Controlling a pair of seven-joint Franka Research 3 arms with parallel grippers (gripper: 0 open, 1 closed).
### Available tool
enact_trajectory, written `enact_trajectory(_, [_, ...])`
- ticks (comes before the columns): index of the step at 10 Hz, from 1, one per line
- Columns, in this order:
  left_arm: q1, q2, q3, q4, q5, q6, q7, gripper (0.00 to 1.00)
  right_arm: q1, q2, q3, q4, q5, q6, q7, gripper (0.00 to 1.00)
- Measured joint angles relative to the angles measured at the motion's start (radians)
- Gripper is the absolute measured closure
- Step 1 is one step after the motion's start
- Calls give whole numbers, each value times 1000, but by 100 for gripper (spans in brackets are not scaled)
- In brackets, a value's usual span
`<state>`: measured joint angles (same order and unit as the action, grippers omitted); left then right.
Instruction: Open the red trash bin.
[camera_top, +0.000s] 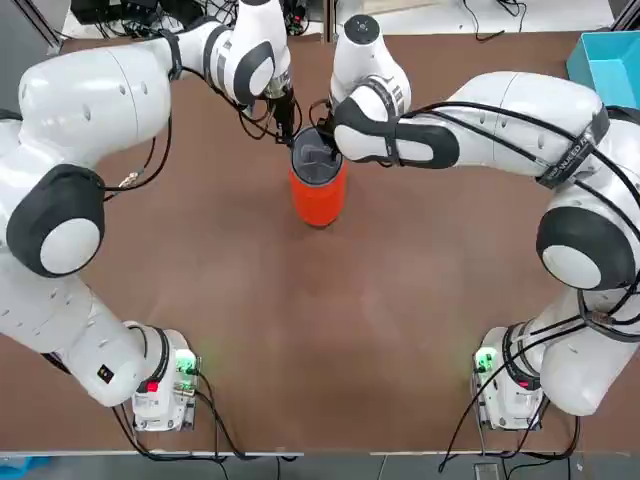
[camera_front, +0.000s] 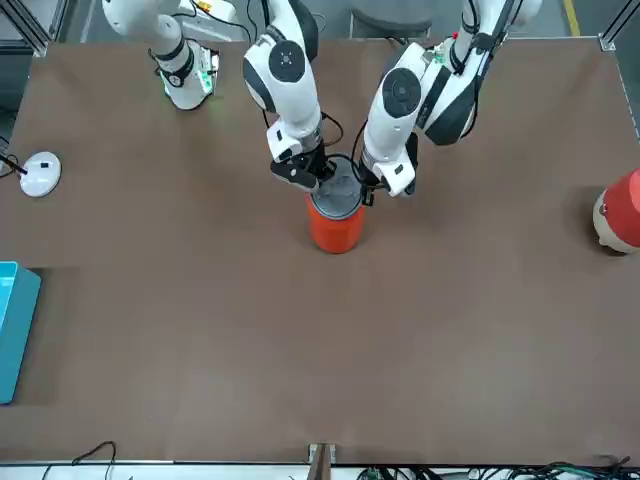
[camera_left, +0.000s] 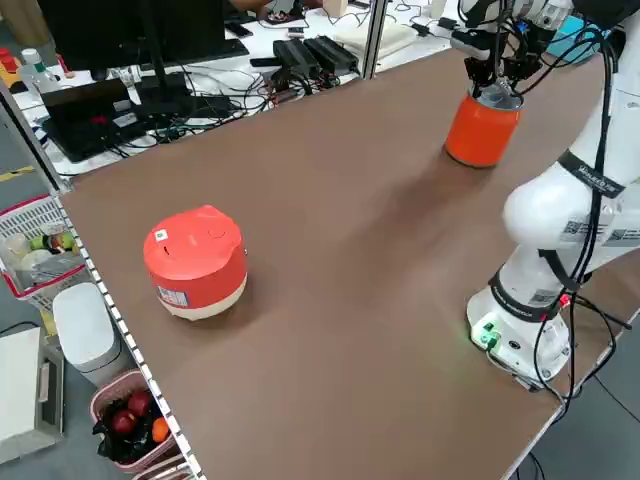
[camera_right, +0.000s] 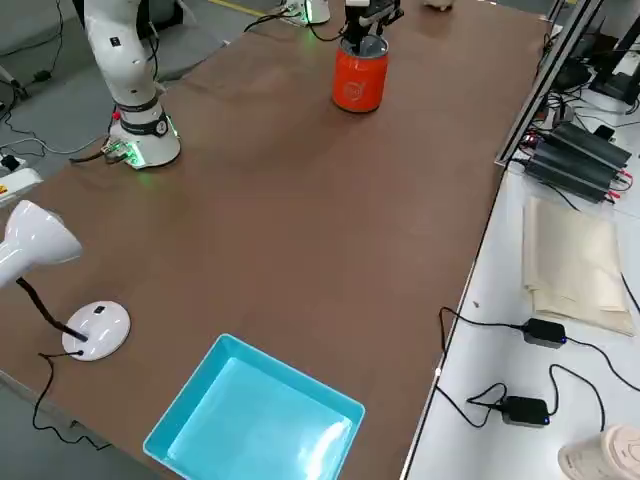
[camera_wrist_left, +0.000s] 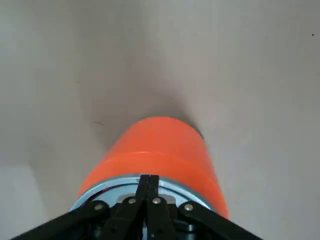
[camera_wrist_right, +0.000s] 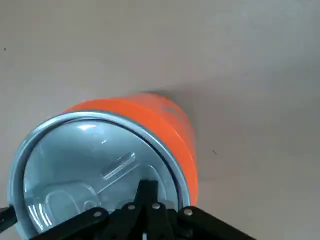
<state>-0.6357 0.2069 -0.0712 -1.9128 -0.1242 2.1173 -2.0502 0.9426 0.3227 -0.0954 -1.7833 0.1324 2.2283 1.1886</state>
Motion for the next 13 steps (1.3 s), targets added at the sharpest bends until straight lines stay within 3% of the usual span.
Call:
enact_trajectory(6, [1,0,0,0,0,0,0,99,-13,4,-6,93,0,-113,1,99])
enact_trajectory(10, [22,-1,2,40,0,-50,14,96,-71,-66,-9,138,-2,-213,-1,99])
enact_trajectory(13, [79,-24,3,64,0,-152,130,77,-175,-89,-11,271,-5,-388,-42,99])
